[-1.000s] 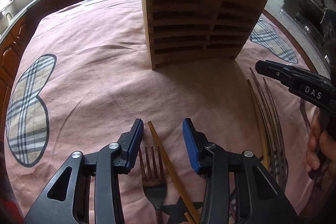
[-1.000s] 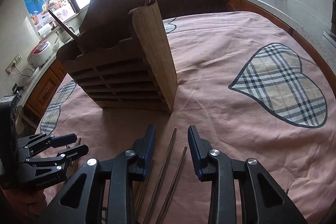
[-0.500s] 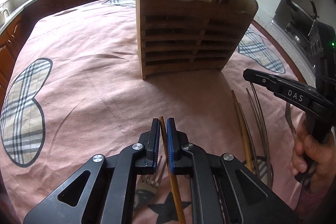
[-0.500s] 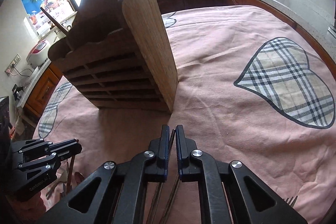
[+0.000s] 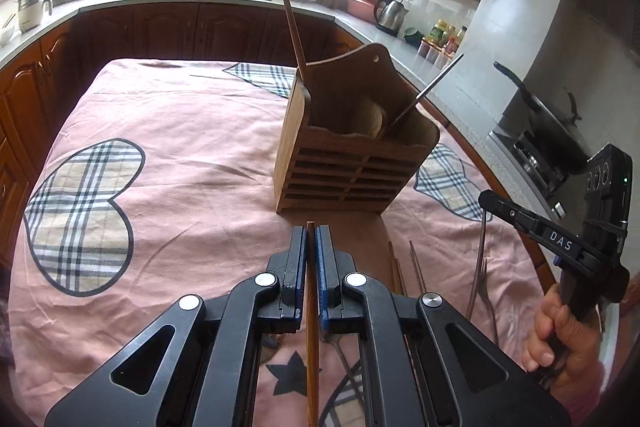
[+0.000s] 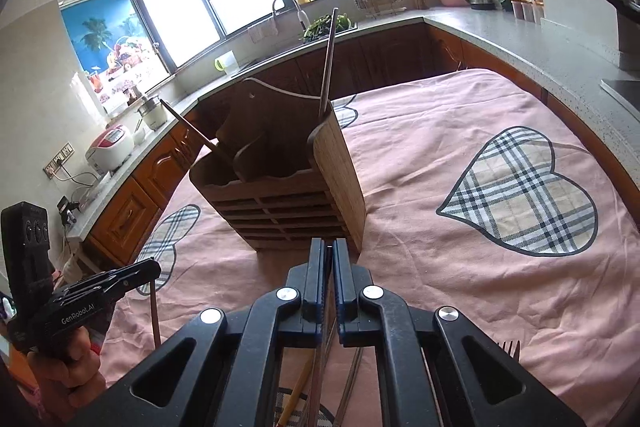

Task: Organize utensils
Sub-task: 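Lift and carry both held chopsticks above the wooden holder, then lower both chopsticks into the holder and open both tools, then withdraw both tools back toward the remaining utensils, then grasp a metal chopstick with the right tool while the left tool grasps a wooden chopstick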

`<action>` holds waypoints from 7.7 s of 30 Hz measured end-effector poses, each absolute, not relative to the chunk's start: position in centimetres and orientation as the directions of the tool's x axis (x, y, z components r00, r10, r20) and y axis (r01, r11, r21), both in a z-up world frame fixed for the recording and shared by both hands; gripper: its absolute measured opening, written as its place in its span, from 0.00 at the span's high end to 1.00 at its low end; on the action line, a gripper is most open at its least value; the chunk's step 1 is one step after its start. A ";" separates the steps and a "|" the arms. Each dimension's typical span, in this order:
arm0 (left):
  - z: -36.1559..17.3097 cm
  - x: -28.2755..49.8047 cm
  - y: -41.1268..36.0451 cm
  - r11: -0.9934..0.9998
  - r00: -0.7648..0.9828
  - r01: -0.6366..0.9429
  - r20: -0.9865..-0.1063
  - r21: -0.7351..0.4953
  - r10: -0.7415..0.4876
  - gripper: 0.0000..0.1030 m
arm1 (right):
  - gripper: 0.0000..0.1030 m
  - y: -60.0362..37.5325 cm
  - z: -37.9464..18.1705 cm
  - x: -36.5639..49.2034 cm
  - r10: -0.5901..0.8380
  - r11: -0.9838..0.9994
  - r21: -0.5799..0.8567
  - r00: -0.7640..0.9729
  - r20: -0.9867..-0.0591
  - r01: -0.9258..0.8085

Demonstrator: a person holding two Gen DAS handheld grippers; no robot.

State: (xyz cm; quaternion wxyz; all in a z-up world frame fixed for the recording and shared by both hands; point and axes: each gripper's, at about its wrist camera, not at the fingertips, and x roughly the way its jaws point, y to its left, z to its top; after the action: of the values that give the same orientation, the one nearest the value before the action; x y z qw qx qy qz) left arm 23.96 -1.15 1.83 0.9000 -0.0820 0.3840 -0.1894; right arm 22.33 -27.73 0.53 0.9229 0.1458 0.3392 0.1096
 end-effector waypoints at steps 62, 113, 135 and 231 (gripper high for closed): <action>16.0 25.2 2.8 0.890 0.914 0.229 -0.228 -0.394 -0.336 0.96 | 0.97 -30.2 14.9 21.3 0.237 0.920 0.358 0.956 -0.176 -0.162; 6.9 33.9 -1.9 0.914 0.886 0.102 -0.382 -0.392 -0.263 0.81 | 0.68 -29.2 6.1 30.6 0.200 0.924 0.373 0.933 -0.300 -0.077; 6.9 23.4 2.9 0.917 0.874 0.036 -0.432 -0.397 -0.222 0.08 | 0.05 -30.7 5.9 22.4 0.239 0.898 0.430 0.929 -0.284 -0.099; -8.8 15.6 0.4 0.959 0.503 0.070 -0.821 -0.274 -0.271 0.92 | 0.92 -22.0 -9.4 24.0 0.233 0.972 0.182 0.587 -0.776 -0.146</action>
State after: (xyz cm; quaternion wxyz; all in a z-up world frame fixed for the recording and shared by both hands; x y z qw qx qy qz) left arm 15.60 0.41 -8.80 0.8608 -0.1029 0.4885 -0.0991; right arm 24.05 -21.97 -9.37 0.8893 0.0494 0.4420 0.1066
